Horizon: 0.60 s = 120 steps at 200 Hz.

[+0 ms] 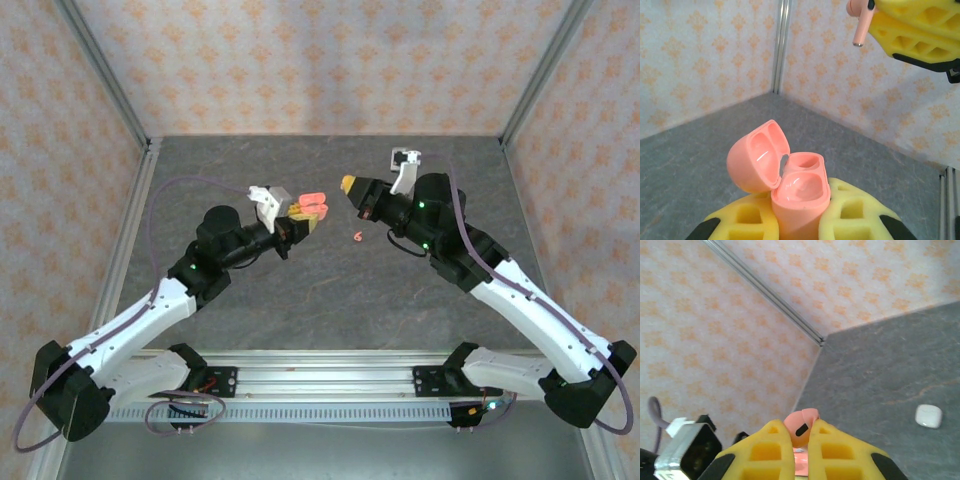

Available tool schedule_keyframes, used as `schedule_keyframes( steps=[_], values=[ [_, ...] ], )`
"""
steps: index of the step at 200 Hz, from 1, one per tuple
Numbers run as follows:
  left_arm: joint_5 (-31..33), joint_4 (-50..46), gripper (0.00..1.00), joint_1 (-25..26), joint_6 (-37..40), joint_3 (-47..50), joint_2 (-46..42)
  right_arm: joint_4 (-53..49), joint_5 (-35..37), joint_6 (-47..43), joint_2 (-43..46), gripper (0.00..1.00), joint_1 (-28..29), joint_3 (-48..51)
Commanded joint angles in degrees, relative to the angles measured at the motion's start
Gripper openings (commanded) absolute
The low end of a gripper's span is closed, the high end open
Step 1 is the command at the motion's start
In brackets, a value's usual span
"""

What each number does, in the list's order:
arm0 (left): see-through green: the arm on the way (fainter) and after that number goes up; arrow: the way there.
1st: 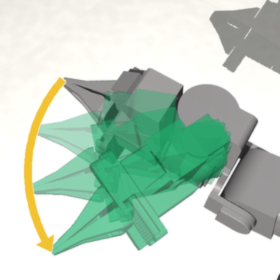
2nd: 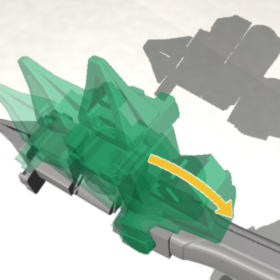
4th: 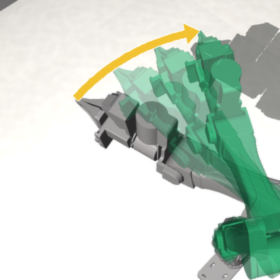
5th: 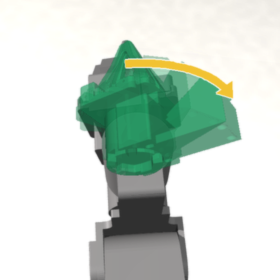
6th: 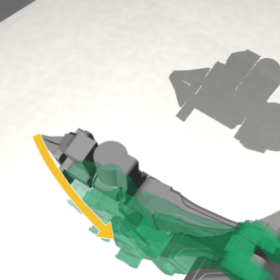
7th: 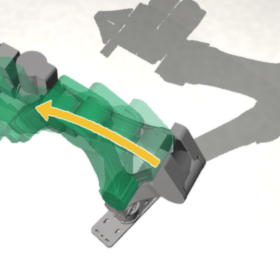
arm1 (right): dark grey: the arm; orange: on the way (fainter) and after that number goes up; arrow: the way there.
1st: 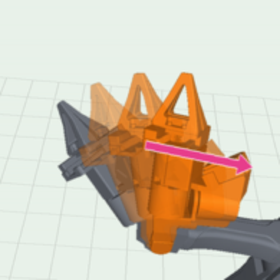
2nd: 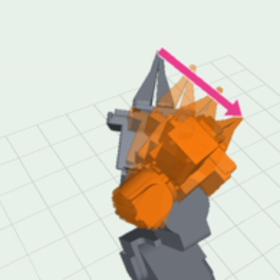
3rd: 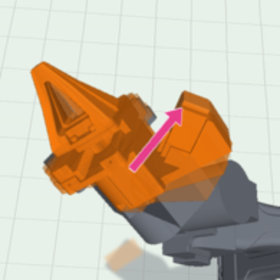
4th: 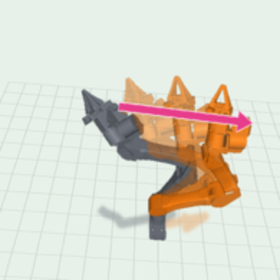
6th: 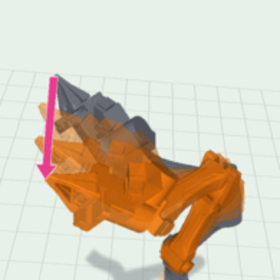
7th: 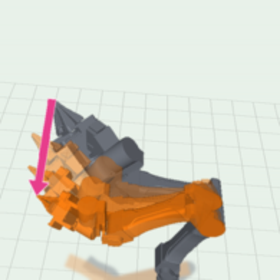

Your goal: Insert the wireless bluetooth earbuds into the charging case

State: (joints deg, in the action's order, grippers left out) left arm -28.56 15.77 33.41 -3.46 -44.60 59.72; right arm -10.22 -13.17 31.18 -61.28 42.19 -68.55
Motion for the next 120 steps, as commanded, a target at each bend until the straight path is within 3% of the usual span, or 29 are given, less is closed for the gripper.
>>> schedule_keyframes(
  steps=[1, 120],
  values=[
    [2.6, 6.8, 0.00, 1.0, 2.2, -2.6, 0.8, 6.2, -1.5, 2.9, 0.1, 0.11, 0.8, 0.9],
    [7.7, 7.7, 0.00, 3.1, 4.2, -5.7, 3.2, 10.5, -2.5, 8.4, -4.6, 0.11, 4.5, 0.5]
  ],
)
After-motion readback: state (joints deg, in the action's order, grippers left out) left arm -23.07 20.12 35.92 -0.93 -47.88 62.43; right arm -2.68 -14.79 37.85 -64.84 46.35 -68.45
